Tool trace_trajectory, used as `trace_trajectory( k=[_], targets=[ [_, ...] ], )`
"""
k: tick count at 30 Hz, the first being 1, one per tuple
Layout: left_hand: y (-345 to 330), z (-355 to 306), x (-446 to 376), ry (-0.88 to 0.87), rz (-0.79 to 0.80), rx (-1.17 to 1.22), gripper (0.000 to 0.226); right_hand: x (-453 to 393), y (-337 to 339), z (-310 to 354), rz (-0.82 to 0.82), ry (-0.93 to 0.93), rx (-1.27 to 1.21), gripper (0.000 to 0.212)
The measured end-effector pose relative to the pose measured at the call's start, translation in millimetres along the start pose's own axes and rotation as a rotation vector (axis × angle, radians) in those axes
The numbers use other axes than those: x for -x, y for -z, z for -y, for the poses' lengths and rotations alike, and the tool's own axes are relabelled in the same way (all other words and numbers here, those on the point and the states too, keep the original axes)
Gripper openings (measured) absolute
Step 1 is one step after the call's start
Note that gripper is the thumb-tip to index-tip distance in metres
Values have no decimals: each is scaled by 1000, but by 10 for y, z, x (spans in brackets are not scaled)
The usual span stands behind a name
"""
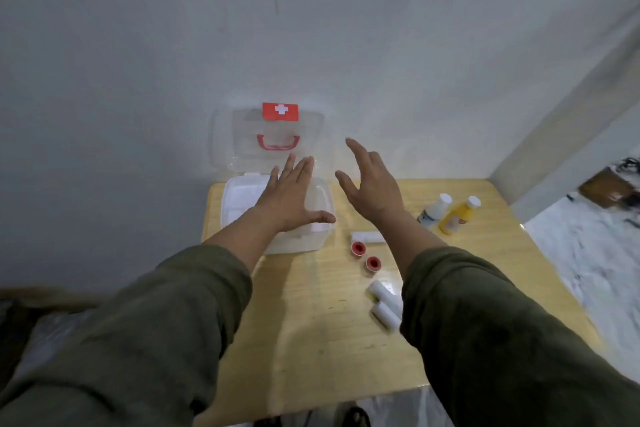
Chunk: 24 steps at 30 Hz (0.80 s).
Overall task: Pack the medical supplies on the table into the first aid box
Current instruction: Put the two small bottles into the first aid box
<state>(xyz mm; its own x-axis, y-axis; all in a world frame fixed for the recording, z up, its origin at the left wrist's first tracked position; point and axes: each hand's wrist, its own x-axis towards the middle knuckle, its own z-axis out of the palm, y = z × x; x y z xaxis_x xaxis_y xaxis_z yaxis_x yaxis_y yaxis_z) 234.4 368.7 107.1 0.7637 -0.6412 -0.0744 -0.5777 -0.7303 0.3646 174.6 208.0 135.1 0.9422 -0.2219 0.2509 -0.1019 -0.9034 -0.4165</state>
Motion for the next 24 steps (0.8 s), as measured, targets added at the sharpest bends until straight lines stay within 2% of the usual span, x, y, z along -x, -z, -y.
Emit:
trace_trajectory(
  k=[6,16,24],
  targets=[
    [-204,-729,-334,-102,44,32,113,315,475,-689,-132,-123,100,60],
    [-867,-1621,-738,-206,27,192,78,802,765,-1816,-83,-295,105,59],
    [-1232,-1972,-1025,-146,-87,307,55,718,672,-2438,-50,-267,57,45]
  ],
)
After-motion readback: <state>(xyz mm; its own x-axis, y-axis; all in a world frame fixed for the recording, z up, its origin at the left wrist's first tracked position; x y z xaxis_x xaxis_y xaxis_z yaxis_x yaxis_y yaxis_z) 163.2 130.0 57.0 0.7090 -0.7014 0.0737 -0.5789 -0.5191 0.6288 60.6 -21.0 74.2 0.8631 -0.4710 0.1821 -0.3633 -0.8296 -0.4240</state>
